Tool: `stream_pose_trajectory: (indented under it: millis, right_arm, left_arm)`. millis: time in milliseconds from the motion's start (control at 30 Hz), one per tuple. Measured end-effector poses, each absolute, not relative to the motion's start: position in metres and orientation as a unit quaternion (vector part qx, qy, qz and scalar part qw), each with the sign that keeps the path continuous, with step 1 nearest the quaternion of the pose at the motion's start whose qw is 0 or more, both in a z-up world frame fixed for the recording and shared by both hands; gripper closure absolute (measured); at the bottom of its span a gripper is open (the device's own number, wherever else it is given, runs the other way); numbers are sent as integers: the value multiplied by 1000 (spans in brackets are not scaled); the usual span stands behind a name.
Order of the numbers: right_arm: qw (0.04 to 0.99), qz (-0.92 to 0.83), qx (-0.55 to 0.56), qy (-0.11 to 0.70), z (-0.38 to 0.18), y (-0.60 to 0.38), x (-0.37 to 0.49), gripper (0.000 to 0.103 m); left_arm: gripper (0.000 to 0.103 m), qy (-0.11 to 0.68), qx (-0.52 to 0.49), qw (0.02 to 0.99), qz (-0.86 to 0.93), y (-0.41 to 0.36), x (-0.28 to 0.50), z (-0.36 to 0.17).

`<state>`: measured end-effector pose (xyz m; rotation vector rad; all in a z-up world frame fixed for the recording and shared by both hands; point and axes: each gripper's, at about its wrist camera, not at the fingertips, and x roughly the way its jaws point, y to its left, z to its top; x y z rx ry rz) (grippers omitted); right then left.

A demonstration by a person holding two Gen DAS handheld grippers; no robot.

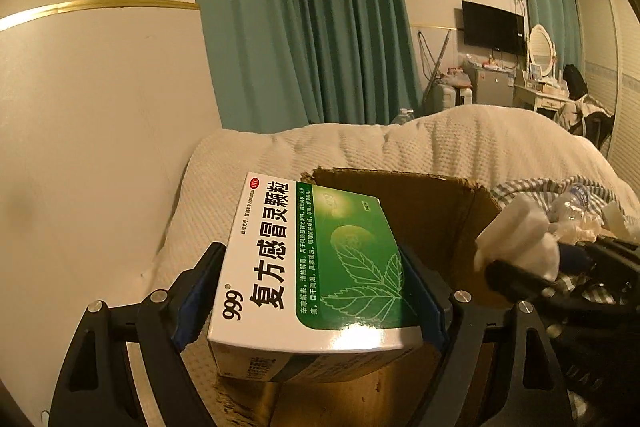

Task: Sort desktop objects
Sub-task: 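Open both grippers to drop the medicine box and figurine into the cardboard box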

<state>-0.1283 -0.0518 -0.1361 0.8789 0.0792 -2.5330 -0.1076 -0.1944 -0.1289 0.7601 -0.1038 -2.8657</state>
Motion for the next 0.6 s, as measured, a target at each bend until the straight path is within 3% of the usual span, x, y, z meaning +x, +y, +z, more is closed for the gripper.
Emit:
stream_pose_trajectory:
  millis: [133,233,300,500,600]
  right_arm:
    - [231,-918,321,28,-137,-48,-126,59]
    - [228,-923,309,20,-132,-40,-125,48]
    - [225,-927,300,9,-126,-33,-125,30]
    - [219,-938,268,-12,-103,-16,-109,28]
    - [207,-950,233,2,-87,-10,-97,15]
  left_arm:
    - [15,-35,257,80,-962,-190,-108,-128]
    - [4,-27,247,95,-964,-192,-109,-121]
    - [0,-14,236,92,-967,-195,-103,-113]
    - [0,9,201,83,-976,-194,-77,-92]
    - [0,17,194,69,-978,-188,-72,-77]
